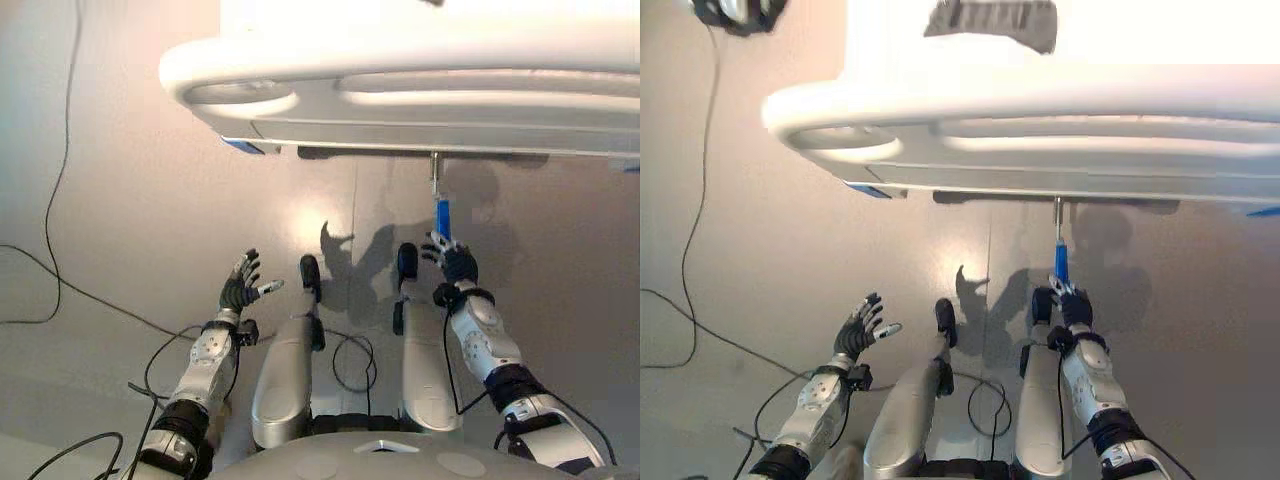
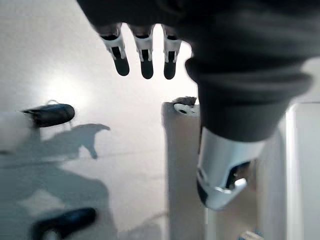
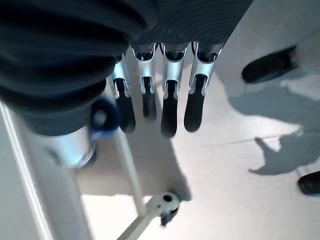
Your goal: Raise the hospital bed
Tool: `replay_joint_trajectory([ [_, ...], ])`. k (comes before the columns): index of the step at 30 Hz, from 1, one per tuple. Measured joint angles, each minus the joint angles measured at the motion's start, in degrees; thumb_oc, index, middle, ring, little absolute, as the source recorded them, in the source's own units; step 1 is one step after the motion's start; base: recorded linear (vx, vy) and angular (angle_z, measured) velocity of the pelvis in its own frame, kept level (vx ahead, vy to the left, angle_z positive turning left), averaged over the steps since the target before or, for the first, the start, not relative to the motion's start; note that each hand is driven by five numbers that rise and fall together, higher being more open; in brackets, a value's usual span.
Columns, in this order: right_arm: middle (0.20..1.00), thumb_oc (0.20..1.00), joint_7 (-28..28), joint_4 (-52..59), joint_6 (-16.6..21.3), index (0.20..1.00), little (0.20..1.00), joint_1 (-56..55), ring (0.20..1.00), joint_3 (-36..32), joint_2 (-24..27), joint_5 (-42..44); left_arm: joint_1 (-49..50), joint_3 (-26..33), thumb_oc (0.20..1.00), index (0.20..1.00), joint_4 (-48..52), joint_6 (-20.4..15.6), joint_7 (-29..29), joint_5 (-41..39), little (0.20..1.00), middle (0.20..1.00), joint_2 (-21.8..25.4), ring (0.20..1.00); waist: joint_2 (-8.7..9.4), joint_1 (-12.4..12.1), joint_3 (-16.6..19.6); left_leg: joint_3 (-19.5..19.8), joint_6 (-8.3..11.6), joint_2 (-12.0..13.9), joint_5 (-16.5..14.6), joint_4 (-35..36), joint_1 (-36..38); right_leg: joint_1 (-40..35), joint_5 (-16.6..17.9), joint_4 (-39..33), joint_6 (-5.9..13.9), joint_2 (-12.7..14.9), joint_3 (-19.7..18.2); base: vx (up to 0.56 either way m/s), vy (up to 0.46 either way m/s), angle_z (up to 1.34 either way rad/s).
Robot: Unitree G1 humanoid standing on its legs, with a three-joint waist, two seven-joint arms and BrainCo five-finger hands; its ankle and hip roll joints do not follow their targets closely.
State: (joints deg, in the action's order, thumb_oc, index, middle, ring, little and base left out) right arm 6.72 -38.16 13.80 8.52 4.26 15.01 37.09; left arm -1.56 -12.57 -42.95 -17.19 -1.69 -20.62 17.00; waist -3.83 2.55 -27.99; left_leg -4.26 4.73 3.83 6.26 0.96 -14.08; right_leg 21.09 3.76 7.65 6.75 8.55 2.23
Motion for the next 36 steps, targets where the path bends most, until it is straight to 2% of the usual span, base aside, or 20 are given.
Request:
replay_joint_trajectory([
  [3, 1.0, 1.0, -0.33, -10.67, 1.52, 1.0, 1.0, 0.08, 1.0, -3.91, 0.14, 0.28, 0.65, 1.08, 1.0, 1.0, -9.59, 1.2, 0.07, 2.05, 1.0, 1.0, -0.29, 1.0, 2.39, 0.12, 4.74, -0.01, 0.34, 0.47, -0.38, 0.95, 2.78, -3.8, 0.76, -3.08, -0.48, -0.57, 0.51, 0.13, -0.053, -0.02],
  [5, 1.0, 1.0, -0.74, -19.52, 0.95, 1.0, 1.0, -1.58, 1.0, -5.01, 1.15, 0.59, 1.48, 2.34, 1.0, 1.0, -14.52, 1.87, 0.67, 3.8, 1.0, 1.0, -0.71, 1.0, 3.37, -0.16, 9.85, 0.25, 0.44, 0.86, -0.22, 2.52, 4.95, -7.07, 1.34, -6.03, -0.57, -0.97, 1.39, 0.12, -0.043, 0.07],
  [9, 1.0, 1.0, -2.7, -27.76, -1.55, 1.0, 1.0, -4.45, 1.0, -5.64, 1.2, -0.08, 2.14, 2.47, 1.0, 1.0, -15.67, 2.67, 2.08, 5.56, 1.0, 1.0, -0.53, 1.0, 3.2, -0.34, 14.23, 1.22, 0.57, 0.86, -0.12, 4.06, 8.22, -12.75, 2.58, -11.18, -0.43, -1.1, 2.95, 0.09, -0.017, 0.14],
  [14, 1.0, 1.0, -4.31, -32.99, -4.45, 1.0, 1.0, -5.33, 1.0, -5.66, 1.49, -4.45, 2.61, 2.16, 1.0, 1.0, -16.79, 3.03, 3.91, 9.33, 1.0, 1.0, -0.74, 1.0, 2.18, -0.32, 17.64, 1.44, 0.76, 0.97, -0.79, 4.08, 10.69, -16.24, 2.91, -12.97, -0.44, -1.29, 3.45, 0.06, -0.014, 0.04],
  [17, 1.0, 1.0, -4.45, -34.26, -5.81, 1.0, 1.0, -6.52, 1.0, -4.17, 1.86, -10.35, 3.28, 1.5, 1.0, 1.0, -17.02, 3.86, 4.04, 12.48, 1.0, 1.0, -1.12, 1.0, 1.83, -0.28, 19.68, 1.69, 0.91, 1.19, -0.93, 4.1, 12.17, -17.88, 2.62, -12.98, -0.65, -1.56, 3.86, 0.03, -0.019, 0.03],
  [24, 1.0, 1.0, -4.32, -34.26, -7.9, 1.0, 1.0, -9.76, 1.0, -0.89, 0.87, -18.44, 4.92, 1.51, 1.0, 1.0, -18.7, 4.73, 3.72, 15.42, 1.0, 1.0, -1.6, 1.0, 2.29, -0.36, 24.38, 2.19, 1.2, 2.31, -1.52, 4.4, 14.41, -20.64, 2.17, -13.13, -1.21, -2.37, 4.58, 0.0, -0.006, 0.04],
  [36, 1.0, 1.0, -3.35, -34.05, -8.4, 1.0, 1.0, -13.26, 1.0, 0.92, -1.4, -23.44, 5.51, 2.17, 1.0, 1.0, -23.81, 5.62, 1.3, 17.65, 1.0, 1.0, -2.93, 1.0, 3.58, -0.28, 28.04, 1.44, 1.46, 2.76, -1.73, 4.44, 16.79, -22.93, 1.92, -13.15, -1.65, -2.53, 4.49, -0.01, 0.005, -0.02],
])
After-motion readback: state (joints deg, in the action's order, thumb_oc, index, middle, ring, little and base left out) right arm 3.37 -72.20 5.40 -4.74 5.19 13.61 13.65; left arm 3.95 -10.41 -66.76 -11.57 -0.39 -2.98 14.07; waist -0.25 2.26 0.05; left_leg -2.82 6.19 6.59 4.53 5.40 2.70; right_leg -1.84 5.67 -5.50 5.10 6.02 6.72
